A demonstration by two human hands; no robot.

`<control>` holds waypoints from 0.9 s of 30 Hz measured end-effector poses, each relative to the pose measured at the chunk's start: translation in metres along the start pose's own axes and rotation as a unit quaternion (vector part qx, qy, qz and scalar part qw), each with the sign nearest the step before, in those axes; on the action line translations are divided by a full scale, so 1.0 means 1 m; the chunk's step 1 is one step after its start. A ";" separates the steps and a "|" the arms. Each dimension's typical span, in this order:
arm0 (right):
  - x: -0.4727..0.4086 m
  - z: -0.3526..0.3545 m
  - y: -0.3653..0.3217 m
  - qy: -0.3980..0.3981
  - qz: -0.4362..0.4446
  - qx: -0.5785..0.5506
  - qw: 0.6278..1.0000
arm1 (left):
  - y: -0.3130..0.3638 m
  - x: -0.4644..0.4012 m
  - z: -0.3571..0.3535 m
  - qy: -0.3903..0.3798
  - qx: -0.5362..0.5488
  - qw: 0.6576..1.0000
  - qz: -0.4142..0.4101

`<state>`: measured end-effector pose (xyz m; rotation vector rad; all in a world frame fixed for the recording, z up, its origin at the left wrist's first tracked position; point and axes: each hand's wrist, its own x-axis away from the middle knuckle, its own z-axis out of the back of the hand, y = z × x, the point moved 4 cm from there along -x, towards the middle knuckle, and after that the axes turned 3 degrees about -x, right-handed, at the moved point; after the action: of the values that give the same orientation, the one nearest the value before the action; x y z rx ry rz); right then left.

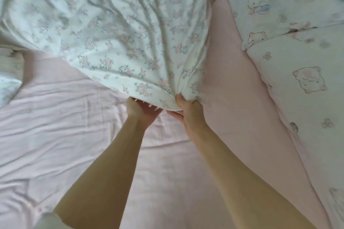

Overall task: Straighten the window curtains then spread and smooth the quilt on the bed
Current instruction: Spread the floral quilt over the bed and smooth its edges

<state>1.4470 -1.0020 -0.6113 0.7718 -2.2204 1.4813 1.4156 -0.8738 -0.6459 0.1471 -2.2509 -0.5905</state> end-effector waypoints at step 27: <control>0.352 0.192 -0.051 -0.032 -0.012 0.245 0.969 | -0.147 0.381 0.072 0.266 -0.271 0.925 -0.015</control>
<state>1.2028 -1.2787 -0.4471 0.9963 -1.8908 2.0513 1.0913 -1.0862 -0.4991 0.0517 -1.5026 -1.0297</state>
